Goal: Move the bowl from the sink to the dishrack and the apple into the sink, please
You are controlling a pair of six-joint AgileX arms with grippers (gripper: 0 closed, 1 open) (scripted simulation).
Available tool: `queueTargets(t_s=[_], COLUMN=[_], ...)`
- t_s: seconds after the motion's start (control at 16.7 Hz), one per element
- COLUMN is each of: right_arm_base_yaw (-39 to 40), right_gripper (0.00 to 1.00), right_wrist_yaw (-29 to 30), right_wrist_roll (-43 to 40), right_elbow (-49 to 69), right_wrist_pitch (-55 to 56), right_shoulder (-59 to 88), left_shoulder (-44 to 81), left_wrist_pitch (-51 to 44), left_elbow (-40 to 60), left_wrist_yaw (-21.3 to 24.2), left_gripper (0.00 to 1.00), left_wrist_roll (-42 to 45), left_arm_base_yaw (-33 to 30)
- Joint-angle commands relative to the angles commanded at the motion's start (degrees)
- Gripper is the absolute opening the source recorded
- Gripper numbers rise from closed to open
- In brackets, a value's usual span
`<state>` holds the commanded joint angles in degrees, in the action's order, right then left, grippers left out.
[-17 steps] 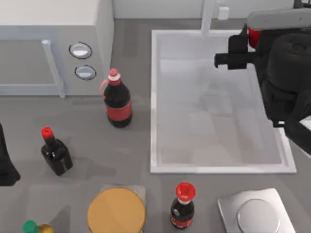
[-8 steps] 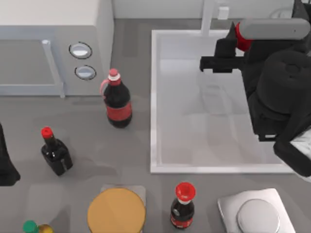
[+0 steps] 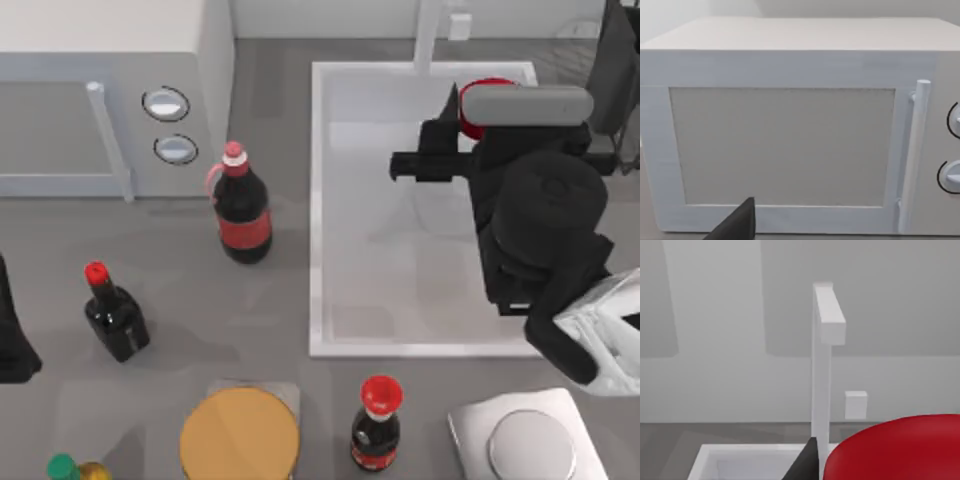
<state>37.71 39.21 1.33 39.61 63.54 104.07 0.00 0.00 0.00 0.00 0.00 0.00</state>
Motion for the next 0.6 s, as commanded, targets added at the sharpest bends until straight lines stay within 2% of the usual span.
queueTargets(t_s=[0.36, 0.6], right_arm_base_yaw=[-0.18, -0.5], right_gripper=[0.0, 0.0], right_wrist_yaw=[0.23, 0.03], right_wrist_roll=[-0.3, -0.41], right_elbow=[-3.3, -4.7], right_wrist_pitch=[21.86, 28.69], right_shoulder=[17.67, 23.61], left_shoulder=[0.0, 0.0], left_wrist_pitch=[0.0, 0.0], left_elbow=[0.0, 0.0], left_wrist_yaw=[0.0, 0.0], left_gripper=[1.0, 1.0], left_wrist_roll=[0.0, 0.0], left_arm_base_yaw=[0.0, 0.0])
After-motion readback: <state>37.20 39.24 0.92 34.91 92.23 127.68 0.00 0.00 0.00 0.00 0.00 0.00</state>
